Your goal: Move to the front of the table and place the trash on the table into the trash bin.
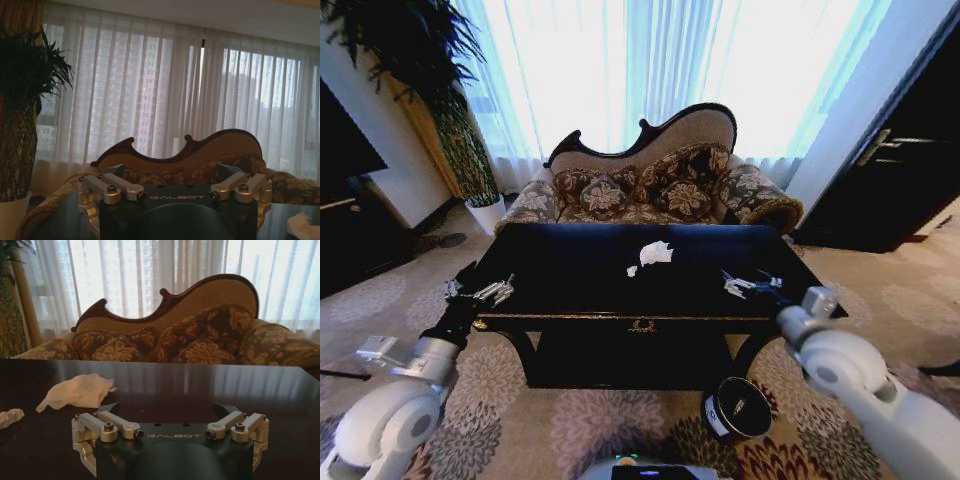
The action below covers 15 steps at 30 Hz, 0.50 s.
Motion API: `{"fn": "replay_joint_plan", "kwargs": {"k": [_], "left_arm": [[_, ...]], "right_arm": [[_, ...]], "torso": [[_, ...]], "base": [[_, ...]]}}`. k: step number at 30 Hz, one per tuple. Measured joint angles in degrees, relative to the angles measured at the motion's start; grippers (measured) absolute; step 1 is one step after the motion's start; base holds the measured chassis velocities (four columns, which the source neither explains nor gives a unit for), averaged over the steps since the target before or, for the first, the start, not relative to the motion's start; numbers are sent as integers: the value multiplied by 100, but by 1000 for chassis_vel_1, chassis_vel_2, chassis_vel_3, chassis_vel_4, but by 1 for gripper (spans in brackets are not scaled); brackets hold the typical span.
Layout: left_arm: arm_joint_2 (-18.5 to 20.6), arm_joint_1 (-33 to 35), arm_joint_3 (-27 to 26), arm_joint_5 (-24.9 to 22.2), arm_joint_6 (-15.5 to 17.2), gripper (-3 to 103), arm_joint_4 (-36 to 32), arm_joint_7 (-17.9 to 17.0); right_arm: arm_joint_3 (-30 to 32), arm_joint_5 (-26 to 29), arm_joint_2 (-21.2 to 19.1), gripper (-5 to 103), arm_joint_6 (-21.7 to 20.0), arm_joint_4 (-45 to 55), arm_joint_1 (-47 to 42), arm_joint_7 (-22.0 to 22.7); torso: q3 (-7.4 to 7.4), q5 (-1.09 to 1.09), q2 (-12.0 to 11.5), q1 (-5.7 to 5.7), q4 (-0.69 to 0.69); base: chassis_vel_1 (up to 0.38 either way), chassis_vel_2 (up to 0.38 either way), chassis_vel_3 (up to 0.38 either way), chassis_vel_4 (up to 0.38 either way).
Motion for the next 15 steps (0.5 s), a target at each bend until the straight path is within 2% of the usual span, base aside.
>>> {"fn": "replay_joint_plan", "kwargs": {"k": [1,2,4,7,9,12,13,15], "left_arm": [[0,0,0,0,0,100,0,0],[0,0,0,0,0,100,0,1],[0,0,0,0,0,100,0,1],[0,0,0,0,0,100,0,0],[0,0,0,0,0,100,0,0],[0,0,0,0,0,100,0,0],[0,0,0,0,0,100,0,0],[0,0,0,0,0,100,0,1]], "right_arm": [[-143,68,-50,100,-19,-50,172,39],[-568,295,-144,100,-94,-188,754,174],[-712,367,-167,100,-116,-235,934,211],[-1466,764,-285,100,-216,-516,1761,367],[-1599,821,-310,100,-228,-571,1897,379],[-2276,1023,-387,100,-292,-866,2679,446],[-2276,1023,-387,100,-292,-866,2679,446],[-2672,1119,-386,100,-338,-1014,3180,516]], "torso": [[0,-1,0,0,0],[0,-1,0,0,1],[0,-1,0,0,2],[0,-1,0,1,2],[0,-1,0,1,1],[0,0,0,0,-1],[0,0,0,0,-1],[0,-1,0,0,1]], "base": [[0,0,0,0],[0,0,0,0],[0,0,0,0],[0,0,0,0],[0,0,0,0],[0,0,0,0],[0,0,0,0],[0,0,0,0]]}}
